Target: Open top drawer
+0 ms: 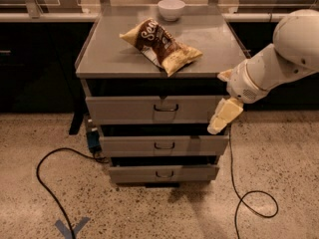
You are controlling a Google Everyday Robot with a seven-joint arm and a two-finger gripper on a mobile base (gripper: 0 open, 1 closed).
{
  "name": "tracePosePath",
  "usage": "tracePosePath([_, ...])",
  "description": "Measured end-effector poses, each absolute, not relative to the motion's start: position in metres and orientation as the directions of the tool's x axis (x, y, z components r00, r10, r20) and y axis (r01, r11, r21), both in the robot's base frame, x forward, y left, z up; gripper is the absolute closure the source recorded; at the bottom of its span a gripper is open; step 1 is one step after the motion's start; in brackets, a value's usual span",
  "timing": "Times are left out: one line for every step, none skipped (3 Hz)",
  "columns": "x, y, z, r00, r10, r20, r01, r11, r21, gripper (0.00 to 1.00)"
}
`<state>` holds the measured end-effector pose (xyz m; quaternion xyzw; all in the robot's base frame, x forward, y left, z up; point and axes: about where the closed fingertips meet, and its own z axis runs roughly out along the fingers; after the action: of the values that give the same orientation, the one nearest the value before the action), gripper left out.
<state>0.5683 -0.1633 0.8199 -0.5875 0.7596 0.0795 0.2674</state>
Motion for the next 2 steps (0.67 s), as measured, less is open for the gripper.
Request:
tracePosePath([0.5732, -0.1425, 0.7976, -0.102, -0.840, -0.532, -0.969, 0.204, -0.137, 0.00])
tracePosePath([0.5732, -0.1425, 0.7976, -0.102, -0.841, -0.532, -0.969, 0.204, -0.137, 0.00])
